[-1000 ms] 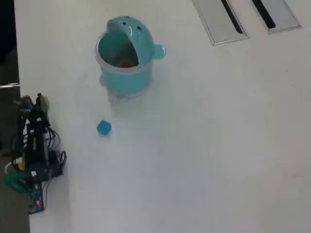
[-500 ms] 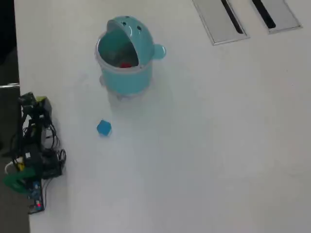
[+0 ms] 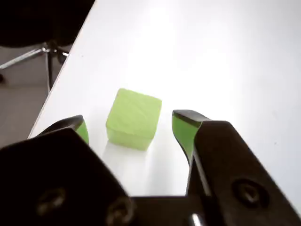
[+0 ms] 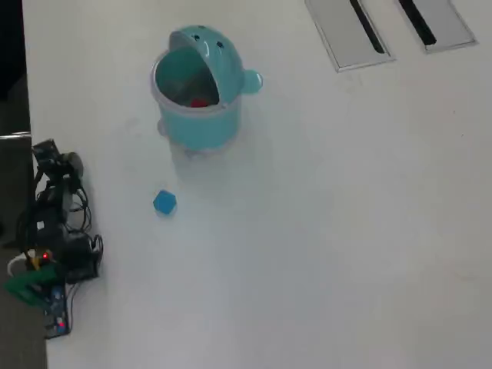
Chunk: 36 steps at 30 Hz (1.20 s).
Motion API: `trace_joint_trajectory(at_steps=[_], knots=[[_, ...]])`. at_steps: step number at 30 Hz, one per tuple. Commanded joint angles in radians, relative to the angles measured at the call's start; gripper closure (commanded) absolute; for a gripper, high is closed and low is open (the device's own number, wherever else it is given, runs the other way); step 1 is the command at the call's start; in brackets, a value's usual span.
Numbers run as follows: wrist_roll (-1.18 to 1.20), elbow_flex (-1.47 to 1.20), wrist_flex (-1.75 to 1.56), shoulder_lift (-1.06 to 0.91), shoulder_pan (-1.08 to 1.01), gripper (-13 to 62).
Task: Grasp RGB lego blocks and put them in the bin one by one.
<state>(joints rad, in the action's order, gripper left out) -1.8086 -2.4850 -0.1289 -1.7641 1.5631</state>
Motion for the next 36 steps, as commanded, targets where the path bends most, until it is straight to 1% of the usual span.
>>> trace_joint_trajectory(at_steps=[1,11,18,21,22,25,27,35,36], knots=[[0.008,0.077,-0.014,0.008,-0.002,17.3],[0.009,0.198,-0.017,0.206,0.026,18.2],[0.009,0.229,-0.021,0.270,0.026,18.5],[0.017,0.247,-0.021,0.279,0.026,22.9],[0.029,0.255,-0.021,0.276,0.026,25.8],[0.040,0.276,-0.002,0.259,0.026,31.1],[0.066,0.313,0.054,0.224,0.026,38.6],[0.078,0.459,0.186,0.115,0.006,39.3],[0.107,0.495,0.229,0.031,-0.052,39.3]])
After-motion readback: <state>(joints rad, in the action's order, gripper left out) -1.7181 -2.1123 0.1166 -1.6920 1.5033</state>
